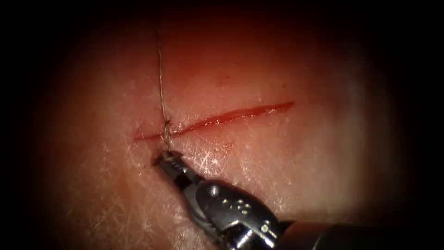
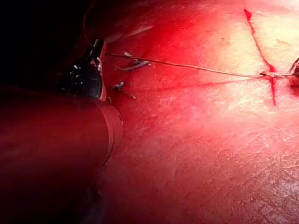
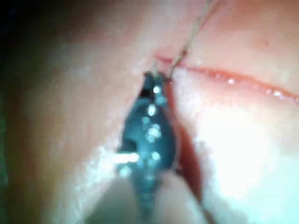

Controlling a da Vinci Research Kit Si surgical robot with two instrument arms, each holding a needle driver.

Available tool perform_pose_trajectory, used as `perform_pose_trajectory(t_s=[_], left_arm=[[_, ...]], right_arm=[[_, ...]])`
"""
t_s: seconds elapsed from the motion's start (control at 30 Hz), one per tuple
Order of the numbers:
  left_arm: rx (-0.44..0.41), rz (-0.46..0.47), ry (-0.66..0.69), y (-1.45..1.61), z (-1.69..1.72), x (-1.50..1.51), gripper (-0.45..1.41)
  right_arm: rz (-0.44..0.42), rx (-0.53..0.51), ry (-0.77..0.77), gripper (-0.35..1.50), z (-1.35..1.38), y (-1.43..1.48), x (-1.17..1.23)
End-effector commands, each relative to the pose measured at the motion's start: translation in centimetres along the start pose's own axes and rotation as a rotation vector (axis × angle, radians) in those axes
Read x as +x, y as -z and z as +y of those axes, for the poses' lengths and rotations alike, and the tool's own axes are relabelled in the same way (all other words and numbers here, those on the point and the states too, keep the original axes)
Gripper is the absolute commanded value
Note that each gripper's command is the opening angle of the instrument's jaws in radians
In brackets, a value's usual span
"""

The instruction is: Wound Closure

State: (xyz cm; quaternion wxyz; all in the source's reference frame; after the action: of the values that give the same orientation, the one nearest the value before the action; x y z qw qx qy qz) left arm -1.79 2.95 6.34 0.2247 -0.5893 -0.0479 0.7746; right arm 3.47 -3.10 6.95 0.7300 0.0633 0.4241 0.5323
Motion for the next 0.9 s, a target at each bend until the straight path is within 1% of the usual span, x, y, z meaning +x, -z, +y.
perform_pose_trajectory(t_s=[0.03, 0.37, 0.53, 0.9], left_arm=[[0.008, 0.000, 0.002, -0.07, -0.10, -0.02, -0.45], [0.040, 0.004, 0.004, -0.11, -0.39, -0.03, -0.45], [0.087, 0.018, 0.000, -0.16, -0.60, 0.00, -0.45], [0.125, 0.014, -0.008, -0.24, -0.74, 0.01, -0.45]], right_arm=[[-0.009, 0.017, 0.000, -0.35, -0.09, -0.03, -0.09], [-0.032, 0.040, 0.013, -0.35, -0.17, 0.04, -0.20], [-0.040, 0.052, 0.019, -0.35, -0.18, 0.09, -0.26], [-0.055, 0.095, 0.036, -0.35, -0.25, 0.16, -0.42]])
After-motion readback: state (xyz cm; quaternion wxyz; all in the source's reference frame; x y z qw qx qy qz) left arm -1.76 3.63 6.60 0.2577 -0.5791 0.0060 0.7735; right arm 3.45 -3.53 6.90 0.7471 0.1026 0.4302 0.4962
